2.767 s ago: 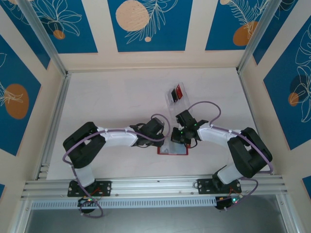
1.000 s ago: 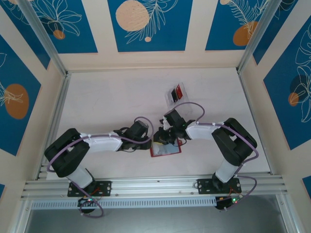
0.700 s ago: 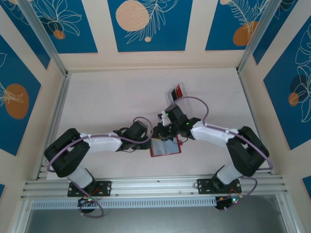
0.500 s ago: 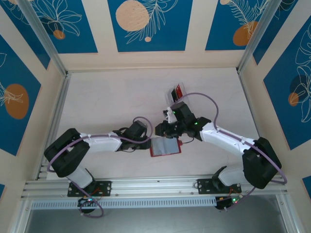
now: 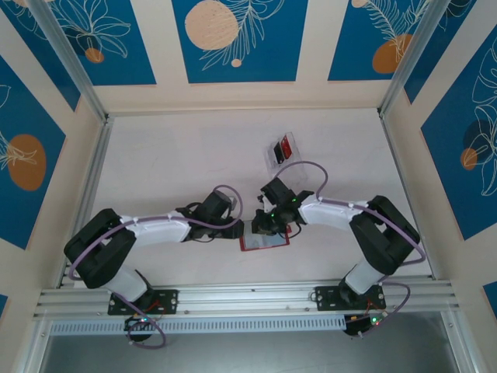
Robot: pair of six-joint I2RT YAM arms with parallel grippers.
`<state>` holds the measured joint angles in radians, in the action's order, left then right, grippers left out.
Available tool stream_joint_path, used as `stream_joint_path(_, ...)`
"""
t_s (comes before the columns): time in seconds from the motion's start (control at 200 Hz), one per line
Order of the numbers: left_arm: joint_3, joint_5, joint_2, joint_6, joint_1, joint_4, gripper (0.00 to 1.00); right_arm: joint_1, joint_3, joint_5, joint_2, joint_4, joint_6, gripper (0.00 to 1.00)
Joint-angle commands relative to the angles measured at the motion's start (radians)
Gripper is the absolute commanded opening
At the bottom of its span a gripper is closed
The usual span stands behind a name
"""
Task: Put the credit cards into the card holder
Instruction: Flip over the card slot in the card holder.
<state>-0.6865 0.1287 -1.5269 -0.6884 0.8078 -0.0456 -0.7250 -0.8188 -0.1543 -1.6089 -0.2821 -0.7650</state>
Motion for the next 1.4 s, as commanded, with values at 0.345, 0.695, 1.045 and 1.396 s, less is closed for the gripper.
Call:
stream_joint_path(0.345,-0.114,-0.025,-0.104,0.036,0.042,-0.053,0.45,0.018,-0.003,-0.077,-0.047,0.119,-0.036,0.13)
stream_joint_path(0.695,-0.142,-0.084,-0.107,0.042,0.066,-0.106,0.43,0.027,0.001,-0.003,0.1,0.003,-0.011,0.13)
stream_joint_path(1.045,-0.172,-0.12,-0.1,0.055,0.083,-0.145,0.43,0.083,0.04,0.009,0.209,-0.043,0.005,0.13)
stream_joint_path(1.396,-0.229,-0.17,-0.15,0.07,0.114,-0.2,0.4,0.116,0.068,0.006,0.246,-0.048,0.012,0.13)
